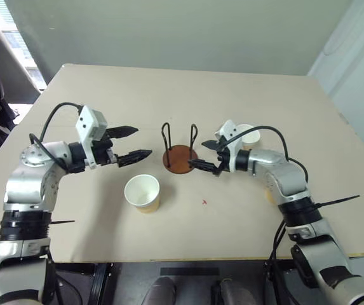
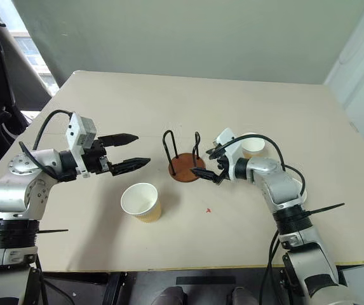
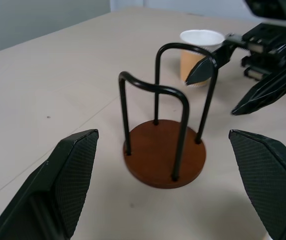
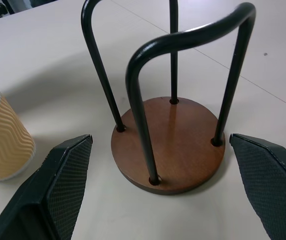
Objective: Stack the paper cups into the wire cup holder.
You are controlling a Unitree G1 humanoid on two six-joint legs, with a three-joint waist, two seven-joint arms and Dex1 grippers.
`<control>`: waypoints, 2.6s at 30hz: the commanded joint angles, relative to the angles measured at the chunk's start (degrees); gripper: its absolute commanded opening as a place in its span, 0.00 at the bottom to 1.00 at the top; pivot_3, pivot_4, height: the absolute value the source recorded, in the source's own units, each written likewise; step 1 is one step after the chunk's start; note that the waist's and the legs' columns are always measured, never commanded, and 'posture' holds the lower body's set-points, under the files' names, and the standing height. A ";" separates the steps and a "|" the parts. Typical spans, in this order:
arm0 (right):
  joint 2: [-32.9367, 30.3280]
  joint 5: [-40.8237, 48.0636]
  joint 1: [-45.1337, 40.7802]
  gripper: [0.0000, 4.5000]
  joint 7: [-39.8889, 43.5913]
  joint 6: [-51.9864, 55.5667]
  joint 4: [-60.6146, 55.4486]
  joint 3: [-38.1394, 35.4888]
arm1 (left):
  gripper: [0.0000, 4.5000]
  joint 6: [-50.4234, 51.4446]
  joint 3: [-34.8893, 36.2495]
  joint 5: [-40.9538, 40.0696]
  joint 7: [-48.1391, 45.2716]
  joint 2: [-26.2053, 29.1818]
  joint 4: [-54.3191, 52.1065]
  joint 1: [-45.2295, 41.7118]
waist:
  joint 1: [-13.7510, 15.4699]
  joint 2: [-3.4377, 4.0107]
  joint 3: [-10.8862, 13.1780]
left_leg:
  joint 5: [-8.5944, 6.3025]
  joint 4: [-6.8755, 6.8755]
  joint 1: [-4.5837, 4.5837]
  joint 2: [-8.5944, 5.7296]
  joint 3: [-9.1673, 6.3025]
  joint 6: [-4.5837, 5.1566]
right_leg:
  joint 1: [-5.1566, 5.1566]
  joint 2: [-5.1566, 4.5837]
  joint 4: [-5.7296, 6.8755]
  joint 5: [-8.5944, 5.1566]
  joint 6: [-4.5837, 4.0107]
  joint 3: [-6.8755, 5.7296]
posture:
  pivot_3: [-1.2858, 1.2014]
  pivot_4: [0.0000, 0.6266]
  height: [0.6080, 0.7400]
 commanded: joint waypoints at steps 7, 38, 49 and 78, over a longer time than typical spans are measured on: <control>3.17 -0.77 -3.03 0.99 -2.03 -1.96 1.66 -0.42 | 1.00 -0.26 2.03 -0.62 -0.41 1.99 -1.40 0.17 | 0.01 0.00 0.00 | 0.00 -0.01 -0.03 -0.01 0.00 -0.01 | -0.05 0.00 -0.01 -0.01 -0.02 0.00 | 0.52 0.24 1.00; -5.08 2.10 3.40 0.01 4.57 4.48 -10.13 -0.14 | 1.00 2.31 -2.22 -1.91 -7.92 4.56 -4.82 0.89 | 0.04 -0.01 -0.01 | 0.01 -0.03 -0.09 0.01 0.00 -0.04 | -0.04 0.00 0.01 -0.02 -0.03 0.00 | 0.52 0.24 1.00; -12.96 4.65 7.91 0.01 6.74 7.90 -16.65 -1.97 | 1.00 0.78 -3.63 -0.59 -9.20 3.88 -2.65 -1.54 | 0.04 -0.02 -0.01 | 0.01 0.01 -0.06 0.02 0.01 -0.04 | -0.03 0.00 -0.01 -0.02 -0.03 0.01 | 0.52 0.24 1.00; -26.15 11.77 17.39 0.01 5.67 13.83 -27.58 -10.25 | 1.00 -0.05 -6.52 0.73 -11.00 0.57 -0.70 -5.31 | 0.06 -0.04 -0.02 | 0.01 0.08 -0.03 0.03 0.02 -0.01 | 0.04 -0.01 -0.01 -0.02 -0.02 0.01 | 0.52 0.24 1.00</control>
